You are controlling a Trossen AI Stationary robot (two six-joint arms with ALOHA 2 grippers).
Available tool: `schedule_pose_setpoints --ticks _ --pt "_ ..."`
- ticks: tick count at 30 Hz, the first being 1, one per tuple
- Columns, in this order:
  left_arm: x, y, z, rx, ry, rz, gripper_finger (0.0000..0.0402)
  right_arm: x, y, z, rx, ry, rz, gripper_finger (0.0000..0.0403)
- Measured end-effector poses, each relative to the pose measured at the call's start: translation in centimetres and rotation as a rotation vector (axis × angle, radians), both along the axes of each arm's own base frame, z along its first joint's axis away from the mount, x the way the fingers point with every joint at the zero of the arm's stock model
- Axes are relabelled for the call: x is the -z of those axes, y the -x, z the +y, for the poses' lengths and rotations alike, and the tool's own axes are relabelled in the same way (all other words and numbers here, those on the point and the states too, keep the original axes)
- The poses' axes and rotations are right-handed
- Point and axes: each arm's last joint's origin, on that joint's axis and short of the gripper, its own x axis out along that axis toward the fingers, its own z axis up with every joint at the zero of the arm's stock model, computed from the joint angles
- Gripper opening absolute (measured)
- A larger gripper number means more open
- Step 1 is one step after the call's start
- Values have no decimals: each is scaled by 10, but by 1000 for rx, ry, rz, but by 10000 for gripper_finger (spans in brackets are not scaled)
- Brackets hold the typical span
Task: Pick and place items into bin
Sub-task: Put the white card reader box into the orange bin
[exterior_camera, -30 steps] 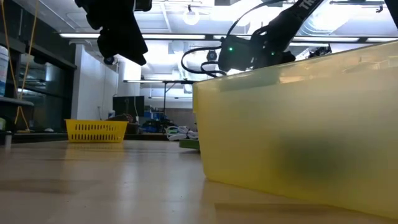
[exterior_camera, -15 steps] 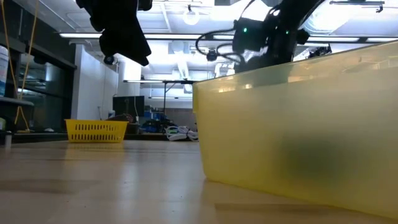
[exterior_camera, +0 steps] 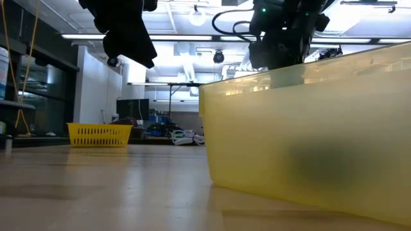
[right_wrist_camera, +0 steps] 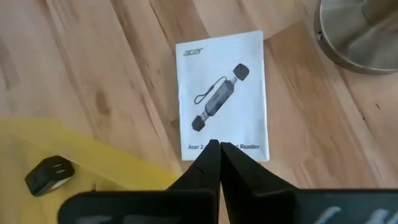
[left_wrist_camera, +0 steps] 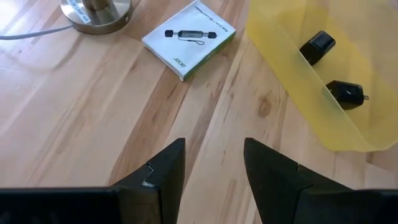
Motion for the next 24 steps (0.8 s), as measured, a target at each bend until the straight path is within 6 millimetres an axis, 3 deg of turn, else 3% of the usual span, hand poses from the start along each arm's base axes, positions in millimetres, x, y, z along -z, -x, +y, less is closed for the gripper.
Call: schedule_pose_setpoints --ticks 8,18,24 --pt "0 0 0 -1 -1 0 149 7 -5 5 -35 3 23 19" --pt "0 0 0 -1 0 -1 149 32 -13 1 -40 -2 109 176" --pt "0 0 0 0 0 -1 149 56 -20 -7 -50 24 166 220"
